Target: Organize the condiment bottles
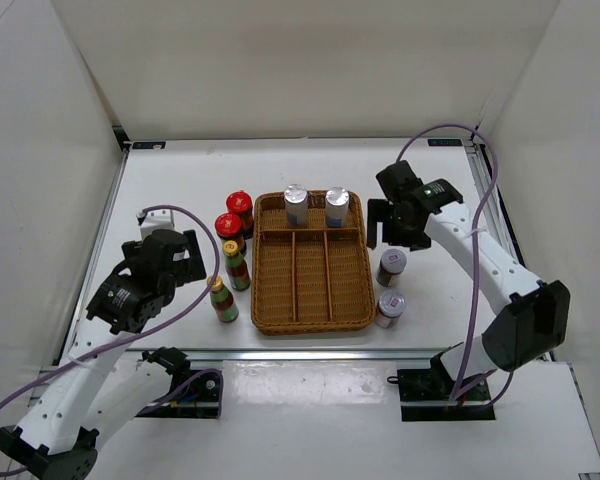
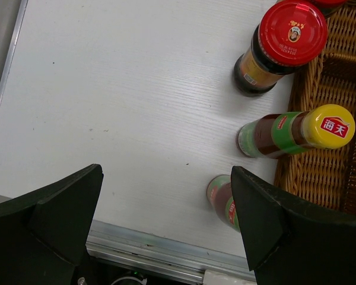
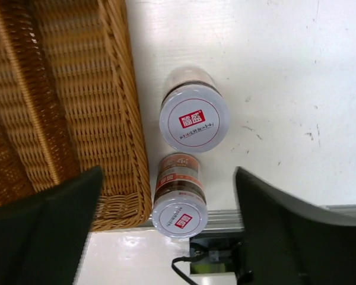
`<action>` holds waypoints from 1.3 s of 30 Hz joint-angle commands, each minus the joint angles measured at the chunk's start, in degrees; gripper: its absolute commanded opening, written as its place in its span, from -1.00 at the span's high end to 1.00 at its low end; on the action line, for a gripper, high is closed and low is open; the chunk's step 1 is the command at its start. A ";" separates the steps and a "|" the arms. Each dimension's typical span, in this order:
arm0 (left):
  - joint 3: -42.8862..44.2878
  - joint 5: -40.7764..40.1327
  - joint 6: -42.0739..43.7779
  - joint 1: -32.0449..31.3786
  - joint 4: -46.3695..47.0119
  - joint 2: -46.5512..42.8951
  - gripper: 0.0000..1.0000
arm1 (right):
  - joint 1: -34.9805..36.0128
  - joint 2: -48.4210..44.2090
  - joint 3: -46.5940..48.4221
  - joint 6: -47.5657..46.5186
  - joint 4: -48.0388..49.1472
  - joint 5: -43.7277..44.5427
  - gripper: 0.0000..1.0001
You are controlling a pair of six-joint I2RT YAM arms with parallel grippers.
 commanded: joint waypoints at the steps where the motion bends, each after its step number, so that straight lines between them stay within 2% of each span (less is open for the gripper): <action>1: -0.11 -1.33 -0.37 -0.16 0.53 0.08 -0.99 | -0.54 3.08 0.37 -2.42 -2.09 2.59 -1.00; 9: -0.11 -1.33 -0.37 -0.16 0.53 0.08 -0.99 | -4.05 11.08 -3.23 -4.18 2.22 2.06 -0.97; 13: -0.11 -1.33 -0.37 -0.16 0.53 0.08 -0.99 | -5.99 12.76 -4.47 -4.87 4.77 -0.74 -0.80; 17: -0.11 -1.33 -0.37 -0.16 0.53 0.08 -0.99 | -7.40 14.16 -4.47 -5.41 5.82 -2.07 -0.43; 18: -0.11 -1.33 -0.37 -0.16 0.53 0.08 -0.99 | -8.01 14.16 -4.47 -5.93 5.82 -2.07 -0.12; 21: -0.11 -1.33 -0.37 -0.16 0.53 0.08 -0.99 | -8.01 11.18 -3.43 -5.94 5.30 -1.20 0.42; 27: -0.11 -1.33 -0.37 -0.16 0.53 0.08 -0.99 | -8.01 4.41 2.64 -3.39 -0.76 0.22 0.91; 29: -0.11 -1.33 -0.37 -0.16 0.53 0.08 -0.99 | -7.49 3.18 5.36 -3.39 -1.56 0.22 1.00; 36: -0.11 -1.33 -0.37 -0.16 0.53 0.61 -0.99 | -0.99 2.56 11.96 -3.92 -1.39 -3.73 1.00; 39: -0.11 -1.33 -0.37 -0.16 0.53 0.61 -0.99 | 2.78 5.10 13.63 -3.92 -0.15 -4.26 1.00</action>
